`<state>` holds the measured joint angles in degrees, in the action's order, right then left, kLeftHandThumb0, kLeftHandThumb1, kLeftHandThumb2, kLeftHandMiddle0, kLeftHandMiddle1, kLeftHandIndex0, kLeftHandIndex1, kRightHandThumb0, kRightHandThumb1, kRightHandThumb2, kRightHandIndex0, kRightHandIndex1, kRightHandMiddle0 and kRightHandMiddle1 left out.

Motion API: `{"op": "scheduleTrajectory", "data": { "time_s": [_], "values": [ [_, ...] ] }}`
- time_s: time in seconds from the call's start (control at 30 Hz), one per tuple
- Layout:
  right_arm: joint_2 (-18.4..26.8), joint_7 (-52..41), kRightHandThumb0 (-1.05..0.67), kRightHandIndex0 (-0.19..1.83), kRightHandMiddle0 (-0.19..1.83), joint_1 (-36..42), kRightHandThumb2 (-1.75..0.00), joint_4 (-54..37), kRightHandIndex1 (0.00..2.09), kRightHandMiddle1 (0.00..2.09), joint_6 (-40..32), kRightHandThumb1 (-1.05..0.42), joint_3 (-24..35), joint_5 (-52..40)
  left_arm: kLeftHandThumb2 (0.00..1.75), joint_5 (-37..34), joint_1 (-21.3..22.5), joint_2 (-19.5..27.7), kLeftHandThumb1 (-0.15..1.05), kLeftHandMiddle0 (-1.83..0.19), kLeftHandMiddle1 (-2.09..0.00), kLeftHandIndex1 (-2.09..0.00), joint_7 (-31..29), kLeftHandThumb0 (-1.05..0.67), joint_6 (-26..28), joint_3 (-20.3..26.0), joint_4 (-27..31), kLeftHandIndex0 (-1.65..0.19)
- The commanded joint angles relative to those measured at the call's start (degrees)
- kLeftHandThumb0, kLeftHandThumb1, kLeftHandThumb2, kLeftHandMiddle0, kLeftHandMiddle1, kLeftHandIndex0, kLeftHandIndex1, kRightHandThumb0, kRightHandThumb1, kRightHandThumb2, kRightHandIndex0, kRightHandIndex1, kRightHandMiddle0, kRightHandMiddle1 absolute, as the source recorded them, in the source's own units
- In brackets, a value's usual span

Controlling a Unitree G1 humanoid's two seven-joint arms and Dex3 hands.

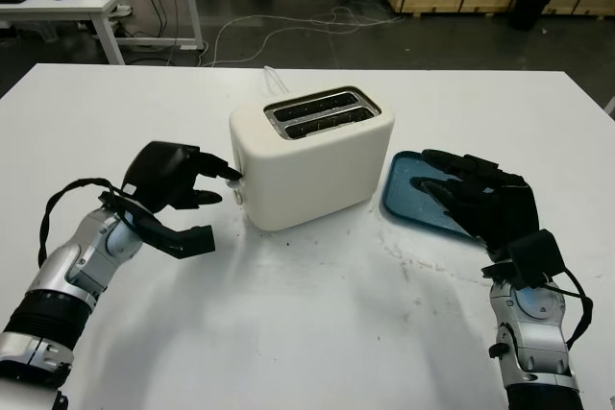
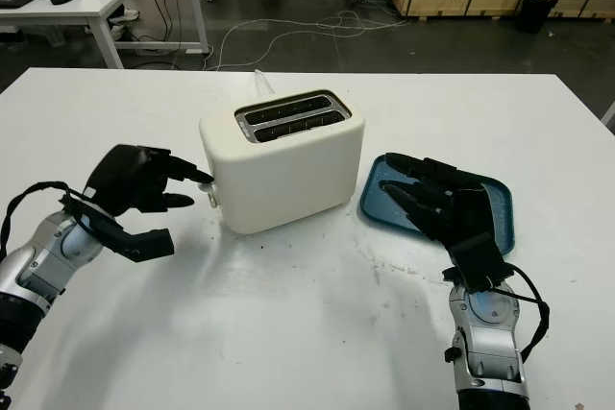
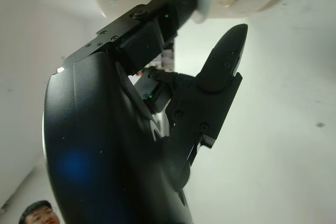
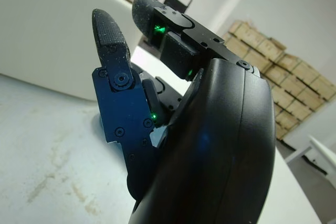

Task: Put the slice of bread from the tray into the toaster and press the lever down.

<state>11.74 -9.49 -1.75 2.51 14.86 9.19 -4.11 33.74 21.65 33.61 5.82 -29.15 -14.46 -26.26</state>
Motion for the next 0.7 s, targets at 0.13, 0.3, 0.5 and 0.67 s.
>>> {"op": "scheduleTrajectory", "data": {
  "time_s": [0.13,0.3,0.5,0.67],
  "values": [
    [0.6,0.3,-0.46,1.09,0.97,-0.1,0.0,-0.7,0.0,0.0,-1.6,-0.85,0.3,0.2,0.01,1.5,-3.9,-3.8,0.73,-0.83,-1.56,0.0,-5.9,-0.19,1.1,-6.9,-0.7,-1.3],
    [0.6,0.6,-0.48,1.09,0.97,-0.2,0.0,-0.8,0.0,0.0,-1.6,-0.85,0.3,0.5,0.01,1.2,-3.0,-2.9,0.74,-0.79,-1.64,-0.01,-5.9,-0.21,2.1,-6.7,0.8,-1.3],
    [0.5,0.5,-0.47,1.1,0.97,-0.3,0.0,-0.3,0.01,0.0,-1.1,-0.84,0.3,0.4,0.0,0.8,-1.0,-2.2,0.74,-0.8,-1.61,-0.01,-5.9,-0.18,2.2,-6.6,1.1,-1.31],
    [0.4,0.3,-0.48,1.1,0.99,-0.3,0.0,-0.3,0.0,0.01,-1.2,-0.85,0.3,0.1,0.02,2.5,2.4,-1.6,0.82,-0.84,-1.41,0.0,-4.7,-0.21,1.3,-7.4,-0.1,-1.3]
  ]
}}
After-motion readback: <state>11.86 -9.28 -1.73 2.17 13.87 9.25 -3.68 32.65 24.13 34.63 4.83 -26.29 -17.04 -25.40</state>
